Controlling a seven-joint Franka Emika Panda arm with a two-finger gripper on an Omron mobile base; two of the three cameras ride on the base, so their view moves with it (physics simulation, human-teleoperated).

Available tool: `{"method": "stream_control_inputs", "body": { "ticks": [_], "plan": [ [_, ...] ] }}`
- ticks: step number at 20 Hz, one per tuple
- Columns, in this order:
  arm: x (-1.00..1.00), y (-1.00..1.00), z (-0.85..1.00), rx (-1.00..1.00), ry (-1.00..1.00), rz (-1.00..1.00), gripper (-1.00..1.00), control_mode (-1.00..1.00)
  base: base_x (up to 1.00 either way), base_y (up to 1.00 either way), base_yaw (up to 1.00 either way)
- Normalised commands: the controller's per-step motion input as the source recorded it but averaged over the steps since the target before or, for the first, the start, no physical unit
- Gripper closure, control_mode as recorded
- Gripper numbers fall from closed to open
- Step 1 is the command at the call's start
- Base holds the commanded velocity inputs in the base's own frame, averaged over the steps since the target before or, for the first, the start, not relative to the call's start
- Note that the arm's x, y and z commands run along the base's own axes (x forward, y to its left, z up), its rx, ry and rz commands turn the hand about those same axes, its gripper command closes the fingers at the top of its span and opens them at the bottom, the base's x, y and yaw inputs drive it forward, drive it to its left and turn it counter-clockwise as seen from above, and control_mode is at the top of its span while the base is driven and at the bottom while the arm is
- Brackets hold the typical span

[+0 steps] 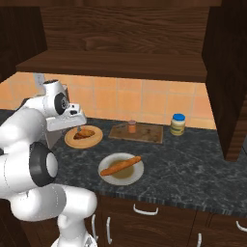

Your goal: From the different types of pastries on the counter, select a croissant and place it on the cutting board. Then retrieve a jar of jam from the cabinet and place it alongside the croissant on the cutting board.

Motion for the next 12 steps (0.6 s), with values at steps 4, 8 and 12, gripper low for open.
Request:
{"method": "stream_control_inputs", "body": {
  "ticks": [4, 8, 12],
  "plan": [
    [0.00, 0.00, -0.41, 0.00, -0.08, -0.26, -1.00, -1.00, 0.00, 0.00, 0.00],
    [0.01, 0.00, -0.57, 0.00, -0.04, -0.50, -1.00, -1.00, 0.00, 0.00, 0.00],
    [0.05, -0.24, -0.09, 0.29, -0.01, -0.35, -1.00, -1.00, 0.00, 0.00, 0.00]
  ]
}}
